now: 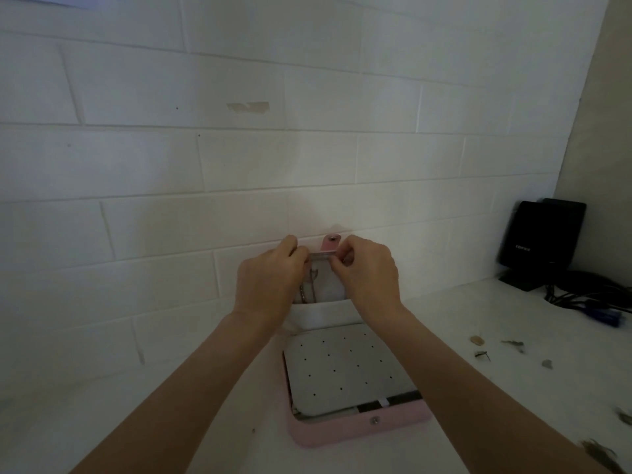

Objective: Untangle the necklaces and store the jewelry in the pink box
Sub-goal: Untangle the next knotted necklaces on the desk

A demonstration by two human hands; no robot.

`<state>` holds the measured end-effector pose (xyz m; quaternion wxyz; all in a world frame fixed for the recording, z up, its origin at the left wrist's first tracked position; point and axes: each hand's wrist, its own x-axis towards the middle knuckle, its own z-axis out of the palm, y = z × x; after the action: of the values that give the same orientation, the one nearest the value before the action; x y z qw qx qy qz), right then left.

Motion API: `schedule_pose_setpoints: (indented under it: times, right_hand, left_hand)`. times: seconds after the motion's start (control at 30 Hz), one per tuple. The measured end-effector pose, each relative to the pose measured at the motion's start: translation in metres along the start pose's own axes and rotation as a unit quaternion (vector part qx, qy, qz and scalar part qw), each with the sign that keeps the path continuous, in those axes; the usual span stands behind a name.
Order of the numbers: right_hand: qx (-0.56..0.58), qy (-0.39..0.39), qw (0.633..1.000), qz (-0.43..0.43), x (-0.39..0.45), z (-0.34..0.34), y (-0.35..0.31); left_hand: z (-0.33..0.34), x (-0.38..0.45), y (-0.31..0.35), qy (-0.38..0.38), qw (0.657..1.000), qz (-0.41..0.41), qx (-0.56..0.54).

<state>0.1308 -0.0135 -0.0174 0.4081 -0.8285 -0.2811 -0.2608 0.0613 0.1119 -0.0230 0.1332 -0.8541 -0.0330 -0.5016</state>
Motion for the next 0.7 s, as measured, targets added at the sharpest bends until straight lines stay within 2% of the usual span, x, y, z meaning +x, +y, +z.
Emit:
schedule_pose_setpoints:
  times: [0.17,0.43,0.57,0.7]
  right_hand:
    - [-0.031,-0.012,0.999,-0.007,-0.007,-0.006,0.009]
    - [-0.008,-0.069,0.997,0.016,-0.013,-0.015,0.017]
    - [0.006,-0.118,0.993,-0.004,-0.012,-0.015,0.013]
    - [0.034,-0.162,0.986,-0.021,-0.009,-0.019,0.011]
  left_hand:
    - [0.005,-0.008,-0.001,0.011,0.998,-0.011,-0.055]
    - [-0.004,-0.02,0.001,0.029,0.991,-0.036,-0.128]
    - [0.0,-0.016,0.014,-0.021,0.991,0.018,-0.132]
    - [0.007,-0.013,0.016,-0.05,0.993,0.01,-0.106]
